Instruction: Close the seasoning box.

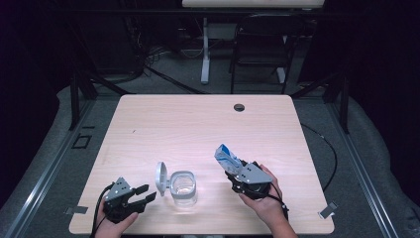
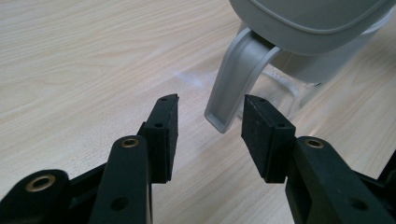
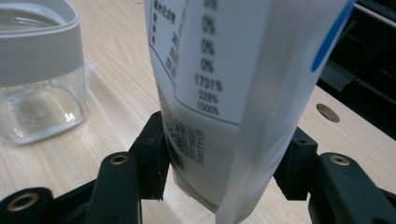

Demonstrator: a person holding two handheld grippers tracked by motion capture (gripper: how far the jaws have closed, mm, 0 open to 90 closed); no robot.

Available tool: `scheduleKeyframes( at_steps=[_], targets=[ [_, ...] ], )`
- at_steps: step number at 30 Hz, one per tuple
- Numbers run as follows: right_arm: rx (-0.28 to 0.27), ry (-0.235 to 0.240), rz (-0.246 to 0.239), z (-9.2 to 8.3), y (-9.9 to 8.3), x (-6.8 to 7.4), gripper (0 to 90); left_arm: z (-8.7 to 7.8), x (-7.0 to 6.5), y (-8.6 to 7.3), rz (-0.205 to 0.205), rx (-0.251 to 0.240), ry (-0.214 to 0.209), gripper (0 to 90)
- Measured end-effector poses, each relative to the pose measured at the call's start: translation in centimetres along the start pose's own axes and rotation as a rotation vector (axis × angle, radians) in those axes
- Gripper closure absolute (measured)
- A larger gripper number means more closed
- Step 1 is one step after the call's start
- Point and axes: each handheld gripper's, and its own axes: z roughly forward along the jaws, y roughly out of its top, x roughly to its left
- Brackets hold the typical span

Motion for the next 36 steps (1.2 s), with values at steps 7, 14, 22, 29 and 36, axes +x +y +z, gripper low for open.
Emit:
scheduleKeyframes(
  at_steps=[7, 14, 22, 29, 36],
  targets=[
    [0.016, 0.012, -0.047, 0.6, 0.4, 0.7, 45.8, -0.1, 0.1, 0.0, 0.001, 0.000, 0.002, 56.5],
    [0.019, 0.018, -0.097, 0.9, 0.8, 1.4, 45.8, -0.1, 0.1, -0.1, 0.000, 0.004, 0.001, 56.5],
    [0.029, 0.002, -0.175, 1.3, 1.2, 2.2, 45.8, -0.1, 0.1, -0.1, 0.006, 0.007, -0.002, 56.5],
    [0.030, -0.019, -0.215, 1.3, 1.4, 2.5, 45.8, -0.2, 0.1, -0.2, 0.005, 0.002, 0.003, 56.6],
    [0.034, -0.045, -0.268, 1.2, 1.7, 2.7, 45.8, -0.2, 0.1, -0.1, 0.004, -0.004, 0.001, 56.5]
  ],
)
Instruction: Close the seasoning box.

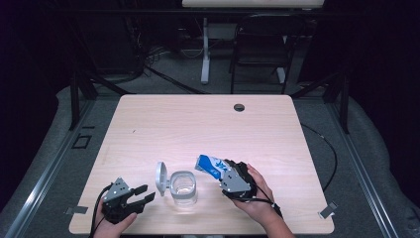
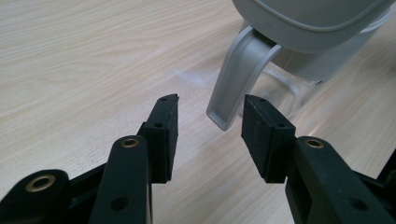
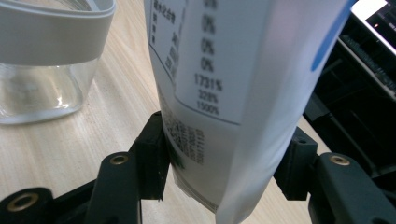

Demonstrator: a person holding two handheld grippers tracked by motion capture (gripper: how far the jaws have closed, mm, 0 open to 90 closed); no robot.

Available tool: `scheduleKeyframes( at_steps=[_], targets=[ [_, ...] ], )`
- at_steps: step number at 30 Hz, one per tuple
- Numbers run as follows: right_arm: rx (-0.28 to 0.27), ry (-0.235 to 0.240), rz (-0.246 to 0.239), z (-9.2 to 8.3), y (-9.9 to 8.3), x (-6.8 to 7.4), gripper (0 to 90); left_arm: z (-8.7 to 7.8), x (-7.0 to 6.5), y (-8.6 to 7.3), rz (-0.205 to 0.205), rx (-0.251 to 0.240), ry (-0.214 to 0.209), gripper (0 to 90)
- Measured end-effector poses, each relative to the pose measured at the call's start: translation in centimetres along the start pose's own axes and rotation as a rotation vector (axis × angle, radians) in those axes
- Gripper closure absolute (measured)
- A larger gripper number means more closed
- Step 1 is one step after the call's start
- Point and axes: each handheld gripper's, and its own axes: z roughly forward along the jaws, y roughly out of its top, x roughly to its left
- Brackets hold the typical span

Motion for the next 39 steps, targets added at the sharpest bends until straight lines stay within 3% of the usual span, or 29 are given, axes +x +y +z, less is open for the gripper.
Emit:
scheduleKeyframes(
  at_steps=[4, 7, 14, 34, 39],
  targets=[
    [0.011, -0.026, -0.035, 0.0, 0.2, 0.1, 45.8, 0.0, 0.0, 0.0, -0.003, -0.001, 0.000, 56.6],
    [0.043, -0.070, -0.086, 0.0, 0.3, 0.3, 45.8, 0.0, 0.0, 0.0, 0.000, 0.001, 0.000, 56.6],
    [0.058, -0.118, -0.131, 0.3, 0.3, 0.9, 45.8, -0.1, 0.0, -0.1, 0.001, 0.008, 0.000, 56.5],
    [0.076, -0.173, -0.227, 0.3, 0.4, 1.5, 45.8, -0.3, 0.0, -0.1, 0.001, 0.002, 0.003, 56.5],
    [0.103, -0.184, -0.258, 0.2, 0.6, 1.3, 45.8, -0.2, 0.0, 0.0, 0.003, 0.008, -0.002, 56.2]
  ],
)
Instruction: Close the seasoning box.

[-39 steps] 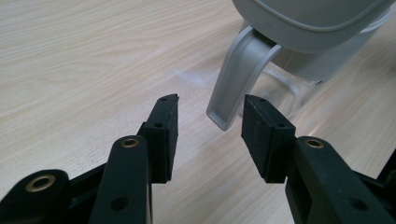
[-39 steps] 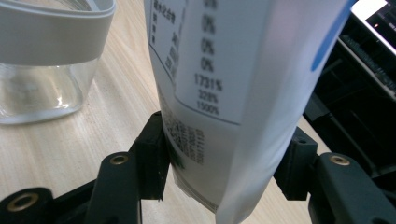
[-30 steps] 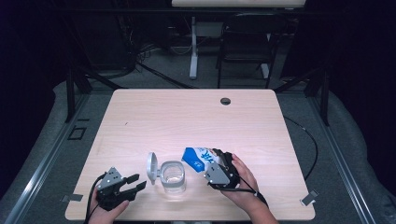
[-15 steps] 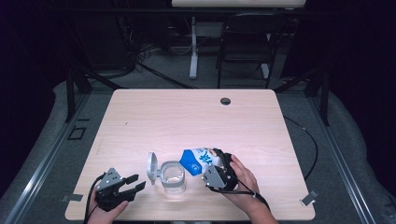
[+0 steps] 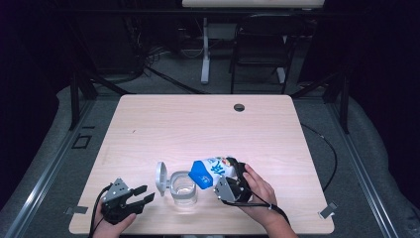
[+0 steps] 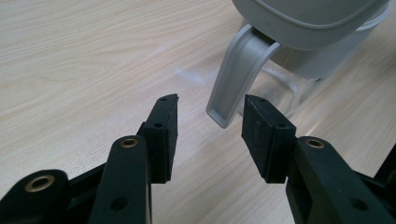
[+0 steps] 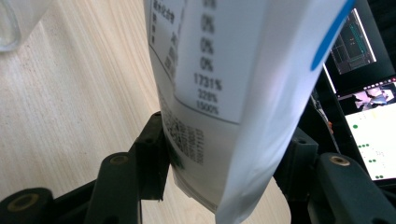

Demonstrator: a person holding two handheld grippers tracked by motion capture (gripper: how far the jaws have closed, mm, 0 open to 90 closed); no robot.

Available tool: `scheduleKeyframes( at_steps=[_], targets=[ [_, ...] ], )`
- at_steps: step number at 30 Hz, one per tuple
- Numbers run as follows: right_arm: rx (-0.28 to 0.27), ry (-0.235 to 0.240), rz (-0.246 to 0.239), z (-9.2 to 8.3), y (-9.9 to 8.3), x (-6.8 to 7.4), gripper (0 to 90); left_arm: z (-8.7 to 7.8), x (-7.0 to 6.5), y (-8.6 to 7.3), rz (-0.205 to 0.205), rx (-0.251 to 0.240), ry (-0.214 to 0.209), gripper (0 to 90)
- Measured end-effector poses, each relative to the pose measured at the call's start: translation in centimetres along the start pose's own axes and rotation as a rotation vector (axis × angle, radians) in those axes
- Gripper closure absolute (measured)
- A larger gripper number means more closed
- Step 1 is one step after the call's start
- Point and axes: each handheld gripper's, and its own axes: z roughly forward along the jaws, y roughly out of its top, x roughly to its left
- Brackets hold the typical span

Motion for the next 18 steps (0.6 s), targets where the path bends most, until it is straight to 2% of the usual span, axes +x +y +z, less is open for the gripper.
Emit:
scheduleKeyframes(
  at_steps=[3, 4, 6, 8, 18],
  targets=[
    [0.002, -0.002, -0.008, 0.08, -0.04, 0.05, 45.8, 0.02, 0.02, 0.02, 0.001, -0.001, -0.001, 56.2],
    [0.010, -0.007, -0.026, 0.05, -0.01, 0.05, 45.8, 0.04, 0.03, 0.02, 0.002, -0.001, -0.001, 56.3],
    [-0.001, -0.009, -0.032, 0.17, 0.00, 0.15, 45.9, 0.08, 0.07, 0.01, 0.001, -0.005, -0.001, 56.3],
    [0.017, -0.012, -0.059, 0.08, 0.11, 0.09, 45.9, 0.08, 0.08, 0.02, 0.002, -0.006, -0.002, 56.3],
    [0.014, -0.035, -0.121, 0.28, 0.40, 0.40, 46.0, 0.09, 0.01, -0.08, -0.003, -0.012, -0.004, 56.3]
  ],
)
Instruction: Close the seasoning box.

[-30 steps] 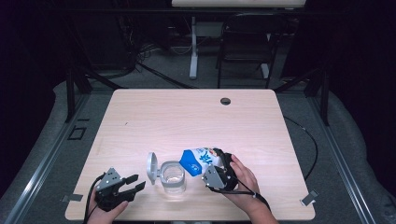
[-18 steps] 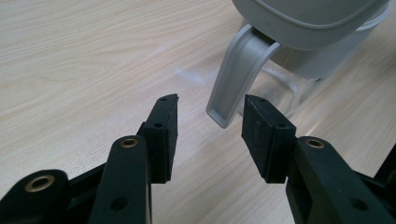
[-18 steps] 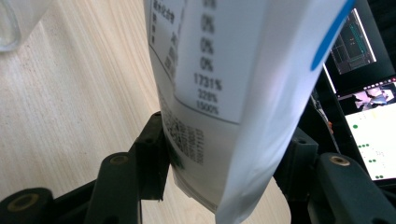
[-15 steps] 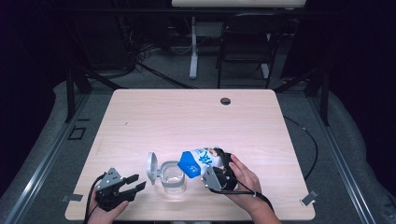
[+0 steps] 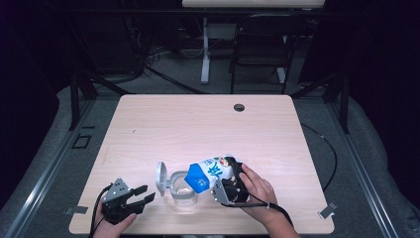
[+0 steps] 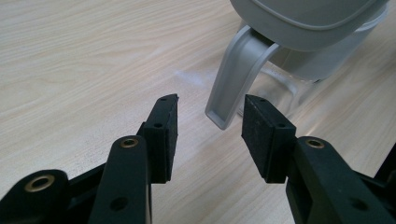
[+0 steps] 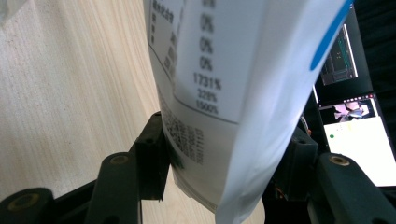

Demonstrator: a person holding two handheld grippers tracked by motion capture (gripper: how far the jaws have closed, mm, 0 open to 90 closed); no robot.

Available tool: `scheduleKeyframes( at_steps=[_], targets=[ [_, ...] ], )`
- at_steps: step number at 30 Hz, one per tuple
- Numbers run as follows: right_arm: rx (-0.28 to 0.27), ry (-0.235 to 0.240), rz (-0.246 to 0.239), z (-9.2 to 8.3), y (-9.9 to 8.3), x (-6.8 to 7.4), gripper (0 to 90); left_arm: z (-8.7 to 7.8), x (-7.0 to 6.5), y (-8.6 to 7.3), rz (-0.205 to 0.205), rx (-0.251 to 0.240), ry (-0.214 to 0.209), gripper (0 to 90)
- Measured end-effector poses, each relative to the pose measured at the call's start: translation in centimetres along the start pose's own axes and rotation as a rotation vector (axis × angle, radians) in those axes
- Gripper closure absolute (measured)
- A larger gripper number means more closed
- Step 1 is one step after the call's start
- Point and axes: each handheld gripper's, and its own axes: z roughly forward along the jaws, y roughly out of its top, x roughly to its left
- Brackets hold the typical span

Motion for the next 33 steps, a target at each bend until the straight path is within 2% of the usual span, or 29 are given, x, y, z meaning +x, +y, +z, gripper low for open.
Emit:
scheduleKeyframes(
  at_steps=[5, 7, 8, 11, 19, 28, 29, 30, 31, 33],
  targets=[
    [0.016, -0.012, -0.030, 0.0, 0.1, 0.0, 46.0, -0.1, 0.1, 0.0, 0.006, 0.000, 0.003, 56.3],
    [0.001, -0.014, -0.028, 0.1, 0.1, 0.1, 46.0, -0.1, 0.1, 0.0, 0.005, -0.002, 0.003, 56.3],
    [0.012, -0.017, -0.042, 0.0, 0.2, 0.0, 46.0, -0.1, 0.1, 0.0, 0.002, -0.003, 0.003, 56.3],
    [0.005, -0.024, -0.062, 0.0, 0.3, 0.2, 46.0, -0.1, 0.1, 0.0, 0.005, -0.001, 0.002, 56.3],
    [0.001, -0.051, -0.154, -0.2, 0.7, 0.8, 46.3, -0.1, 0.0, -0.1, 0.000, 0.002, 0.002, 56.3],
    [0.001, -0.057, -0.195, -0.1, 1.0, 1.2, 46.3, 0.0, 0.0, 0.0, -0.001, -0.003, 0.000, 56.2],
    [0.022, -0.063, -0.220, -0.3, 1.2, 1.1, 46.3, 0.0, 0.0, 0.0, -0.002, -0.003, 0.000, 56.2],
    [0.001, -0.062, -0.216, -0.1, 1.2, 1.2, 46.3, 0.0, 0.0, 0.0, -0.002, -0.003, 0.000, 56.3],
    [0.019, -0.064, -0.225, -0.3, 1.3, 1.2, 46.3, 0.0, 0.0, 0.0, -0.002, -0.004, 0.001, 56.2],
    [0.009, -0.060, -0.231, -0.2, 1.4, 1.2, 46.4, -0.1, 0.0, -0.1, -0.001, -0.002, 0.002, 56.3]
  ],
)
